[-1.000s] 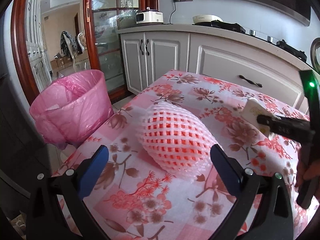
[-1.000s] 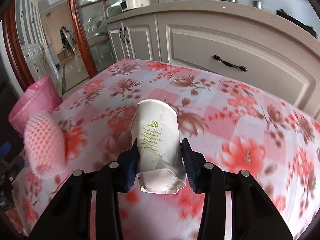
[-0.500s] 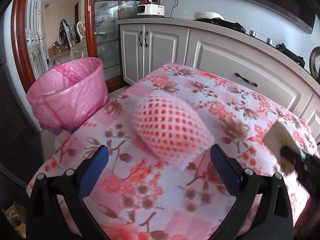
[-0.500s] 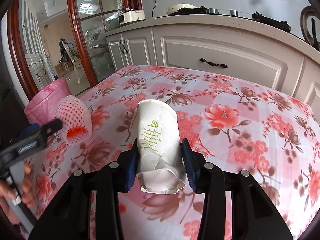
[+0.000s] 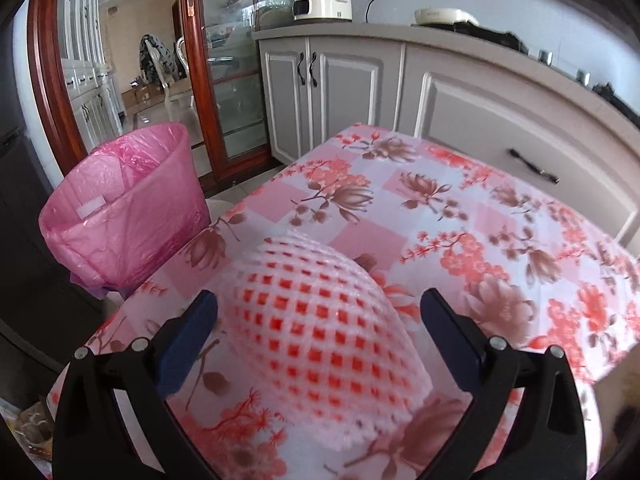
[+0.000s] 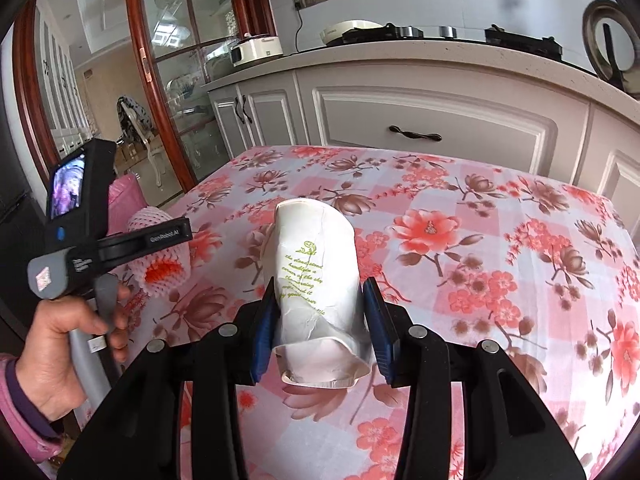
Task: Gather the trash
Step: 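Grasp the pink foam net with the left gripper, then carry the foam net and paper wrapper with both grippers over the pink bin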
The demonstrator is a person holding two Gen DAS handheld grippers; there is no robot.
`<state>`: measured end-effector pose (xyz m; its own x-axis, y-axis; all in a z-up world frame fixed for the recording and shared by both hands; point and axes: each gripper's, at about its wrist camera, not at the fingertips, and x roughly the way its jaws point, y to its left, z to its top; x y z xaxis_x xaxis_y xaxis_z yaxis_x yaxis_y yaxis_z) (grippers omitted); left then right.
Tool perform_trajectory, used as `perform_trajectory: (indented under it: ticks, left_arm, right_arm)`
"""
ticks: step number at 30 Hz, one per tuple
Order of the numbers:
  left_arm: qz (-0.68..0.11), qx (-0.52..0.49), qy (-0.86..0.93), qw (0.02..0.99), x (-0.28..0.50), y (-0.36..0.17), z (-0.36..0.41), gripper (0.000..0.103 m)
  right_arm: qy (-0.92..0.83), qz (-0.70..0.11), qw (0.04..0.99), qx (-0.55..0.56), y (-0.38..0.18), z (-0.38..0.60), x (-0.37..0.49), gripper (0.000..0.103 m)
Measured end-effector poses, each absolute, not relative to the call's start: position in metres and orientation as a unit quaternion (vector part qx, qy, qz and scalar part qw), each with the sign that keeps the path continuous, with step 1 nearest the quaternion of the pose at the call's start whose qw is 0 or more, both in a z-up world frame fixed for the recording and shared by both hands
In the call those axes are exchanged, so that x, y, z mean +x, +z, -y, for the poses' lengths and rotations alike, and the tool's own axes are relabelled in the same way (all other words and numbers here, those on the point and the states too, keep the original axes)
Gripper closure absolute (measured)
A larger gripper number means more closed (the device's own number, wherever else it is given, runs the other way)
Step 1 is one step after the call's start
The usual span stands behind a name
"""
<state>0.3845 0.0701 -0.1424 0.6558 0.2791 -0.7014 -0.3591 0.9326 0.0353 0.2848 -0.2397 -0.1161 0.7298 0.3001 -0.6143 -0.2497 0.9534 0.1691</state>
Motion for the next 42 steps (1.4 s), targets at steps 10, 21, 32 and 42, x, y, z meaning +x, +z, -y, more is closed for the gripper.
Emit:
perform_trajectory:
  ticks: [10,21,32,42]
  left_arm:
    - [-0.376,-0.027,0.177,0.909,0.381,-0.164,-0.063,0.039]
    - [-0.365,-0.035,0.143,0.919,0.367,-0.160,-0.065,0.069]
    - [-0.357,-0.036,0.104,0.928,0.328,-0.155,-0.054,0.070]
    - [-0.307,0.013,0.052,0.950,0.276,-0.133,-0.034,0.070]
  right_arm:
    - [0.141,-0.337,0.929,0.051,-0.122,0.253,0.281,0.062]
    - [0.142,-0.341,0.928,0.050,-0.126,0.253,0.275,0.062]
    - [0.140,-0.345,0.927,0.055,-0.132,0.259,0.267,0.062]
    - [0.158,-0.347,0.923,0.051,-0.135,0.248,0.261,0.062]
